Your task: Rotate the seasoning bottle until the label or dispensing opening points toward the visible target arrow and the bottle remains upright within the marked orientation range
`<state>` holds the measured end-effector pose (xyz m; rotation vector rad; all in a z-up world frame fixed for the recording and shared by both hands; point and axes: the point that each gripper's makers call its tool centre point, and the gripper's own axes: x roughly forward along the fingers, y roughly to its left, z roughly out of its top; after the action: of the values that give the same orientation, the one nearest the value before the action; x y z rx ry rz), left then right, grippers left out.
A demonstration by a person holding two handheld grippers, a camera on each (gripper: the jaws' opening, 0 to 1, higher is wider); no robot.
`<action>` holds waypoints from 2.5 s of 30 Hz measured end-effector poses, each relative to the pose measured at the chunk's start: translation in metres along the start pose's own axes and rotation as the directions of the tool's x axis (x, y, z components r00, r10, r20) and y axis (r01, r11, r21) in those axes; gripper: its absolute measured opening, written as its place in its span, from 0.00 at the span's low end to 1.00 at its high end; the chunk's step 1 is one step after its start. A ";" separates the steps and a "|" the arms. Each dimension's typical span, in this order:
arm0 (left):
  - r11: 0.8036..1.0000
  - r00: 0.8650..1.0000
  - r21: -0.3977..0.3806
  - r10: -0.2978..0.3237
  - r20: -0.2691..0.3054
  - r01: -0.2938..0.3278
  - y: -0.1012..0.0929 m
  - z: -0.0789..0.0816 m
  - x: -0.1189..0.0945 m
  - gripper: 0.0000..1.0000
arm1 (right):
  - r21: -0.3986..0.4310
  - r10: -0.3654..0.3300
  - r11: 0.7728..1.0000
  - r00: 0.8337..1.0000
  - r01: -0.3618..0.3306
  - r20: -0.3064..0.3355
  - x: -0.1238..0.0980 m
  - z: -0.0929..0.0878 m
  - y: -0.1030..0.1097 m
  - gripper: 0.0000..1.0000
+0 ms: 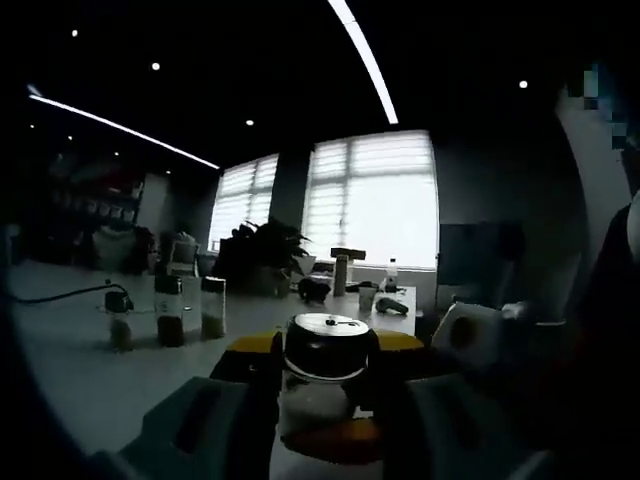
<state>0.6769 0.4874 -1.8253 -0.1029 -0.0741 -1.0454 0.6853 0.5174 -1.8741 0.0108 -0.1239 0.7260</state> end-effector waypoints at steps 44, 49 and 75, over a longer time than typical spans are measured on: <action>0.991 0.990 -0.055 0.114 -0.086 -0.119 0.139 -0.036 -0.033 0.34 | 0.019 0.146 0.989 0.988 -0.145 -0.056 -0.006 -0.012 -0.006 0.78; 0.991 0.989 -0.062 0.111 -0.097 -0.118 0.148 -0.041 -0.032 0.35 | 0.018 0.144 0.990 0.988 -0.143 -0.059 -0.006 -0.013 -0.008 0.77; 0.997 0.993 -0.062 0.030 -0.117 -0.037 0.179 -0.045 -0.024 0.35 | 0.023 0.136 0.991 0.988 -0.135 -0.067 -0.007 -0.015 -0.012 0.76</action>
<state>0.8205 0.5915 -1.8815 -0.1012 0.0661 -1.0183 0.6894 0.5045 -1.8898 -0.0050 -0.0532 0.8623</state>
